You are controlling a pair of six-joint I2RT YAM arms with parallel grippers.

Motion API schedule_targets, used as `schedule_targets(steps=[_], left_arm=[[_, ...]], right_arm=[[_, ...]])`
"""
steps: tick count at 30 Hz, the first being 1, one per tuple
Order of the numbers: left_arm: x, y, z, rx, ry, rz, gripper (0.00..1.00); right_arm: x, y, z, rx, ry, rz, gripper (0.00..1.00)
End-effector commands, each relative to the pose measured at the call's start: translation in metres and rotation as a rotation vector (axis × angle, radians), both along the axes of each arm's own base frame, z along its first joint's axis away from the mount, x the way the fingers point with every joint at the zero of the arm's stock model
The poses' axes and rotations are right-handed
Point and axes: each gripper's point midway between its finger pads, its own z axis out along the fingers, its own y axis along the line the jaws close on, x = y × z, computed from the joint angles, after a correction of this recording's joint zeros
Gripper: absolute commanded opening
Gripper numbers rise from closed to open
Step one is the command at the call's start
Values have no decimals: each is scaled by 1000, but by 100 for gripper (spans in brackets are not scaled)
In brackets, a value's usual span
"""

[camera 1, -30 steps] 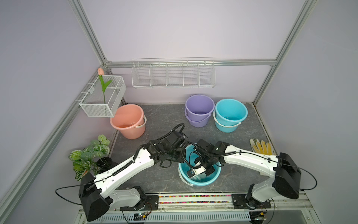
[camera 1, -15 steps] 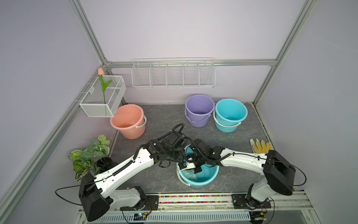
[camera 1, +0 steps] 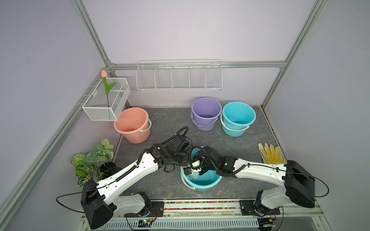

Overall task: Wipe the inside of the bucket with a cloth
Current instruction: Wipe the dirt from the inside of the bucket.

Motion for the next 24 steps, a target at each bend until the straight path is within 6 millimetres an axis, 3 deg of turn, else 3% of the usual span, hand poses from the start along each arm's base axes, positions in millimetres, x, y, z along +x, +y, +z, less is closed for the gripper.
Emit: schedule_targets(steps=[1, 6, 12, 17, 18, 19, 24], left_arm=[[-2, -16, 1, -40, 11, -21, 0], [-1, -16, 2, -40, 9, -21, 0], [-2, -18, 3, -45, 7, -38, 0], [-2, -23, 11, -76, -11, -67, 0], [-2, -23, 12, -78, -13, -72, 0], [-2, -24, 13, -77, -14, -76, 0], [-2, -22, 14, -75, -24, -80, 0]], right_arm=[[10, -37, -4, -157, -142, -41, 7], [-3, -44, 31, -101, -208, 17, 7], [-13, -34, 65, -46, -279, 110, 7], [-16, -20, 66, -73, -339, 203, 7], [-11, -13, 78, -60, -363, 199, 7], [-7, -12, 77, -80, -376, 191, 7], [16, -25, 65, -229, -412, 109, 7]])
